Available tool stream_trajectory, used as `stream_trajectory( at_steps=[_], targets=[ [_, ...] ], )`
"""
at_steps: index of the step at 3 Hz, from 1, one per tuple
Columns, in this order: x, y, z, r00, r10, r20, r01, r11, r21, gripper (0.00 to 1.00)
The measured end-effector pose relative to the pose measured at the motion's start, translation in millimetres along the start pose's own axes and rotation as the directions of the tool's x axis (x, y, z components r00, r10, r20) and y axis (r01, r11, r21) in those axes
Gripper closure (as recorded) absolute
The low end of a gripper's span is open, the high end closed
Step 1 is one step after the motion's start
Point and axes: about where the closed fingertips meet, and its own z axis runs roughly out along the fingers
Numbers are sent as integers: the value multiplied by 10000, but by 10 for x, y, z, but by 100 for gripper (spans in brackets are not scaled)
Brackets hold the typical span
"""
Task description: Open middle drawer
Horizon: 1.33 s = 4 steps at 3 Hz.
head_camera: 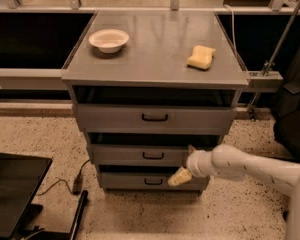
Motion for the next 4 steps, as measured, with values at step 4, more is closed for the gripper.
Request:
stream_trajectory(
  at_steps=[4],
  targets=[
    [58, -200, 239, 9980, 590, 225, -600, 9970, 485, 0]
  ],
)
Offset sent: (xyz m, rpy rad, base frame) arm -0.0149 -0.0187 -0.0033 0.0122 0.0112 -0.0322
